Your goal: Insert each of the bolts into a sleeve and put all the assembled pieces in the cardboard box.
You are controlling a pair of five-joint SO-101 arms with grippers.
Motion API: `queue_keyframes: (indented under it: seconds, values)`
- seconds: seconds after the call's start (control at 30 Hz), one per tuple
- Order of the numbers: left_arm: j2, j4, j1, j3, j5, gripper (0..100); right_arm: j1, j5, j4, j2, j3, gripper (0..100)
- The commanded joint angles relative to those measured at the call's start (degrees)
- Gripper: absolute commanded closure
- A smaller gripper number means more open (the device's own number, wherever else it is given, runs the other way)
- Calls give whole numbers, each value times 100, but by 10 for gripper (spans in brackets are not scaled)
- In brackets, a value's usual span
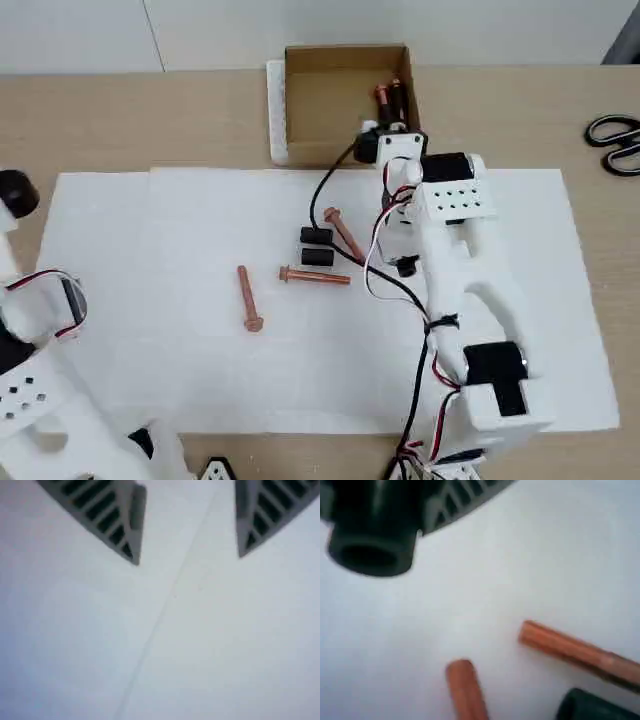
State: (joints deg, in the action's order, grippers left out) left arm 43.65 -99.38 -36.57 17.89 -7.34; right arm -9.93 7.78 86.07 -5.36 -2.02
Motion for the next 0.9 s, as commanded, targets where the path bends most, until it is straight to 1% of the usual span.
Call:
queue_keyframes:
  seconds: [0.0,0.1,0.17,0.37,0.6,0.8,0.87]
  values:
    - [-9,-97,158,-207,35,881,198,79,-31,-22,18,995]
    - [-18,-97,185,-207,70,881,233,79,-31,-57,9,995]
    - [-18,-97,273,-207,281,881,207,79,-84,-57,-53,995]
    - [-18,-105,870,13,862,881,127,325,-602,-57,-413,995]
    - [-18,-105,914,31,870,881,110,316,-1402,-66,-1152,995]
    - [-9,-105,923,31,870,881,57,273,-1648,-66,-1292,992]
    - [-9,-105,923,31,870,881,57,273,-1684,-75,-1301,963]
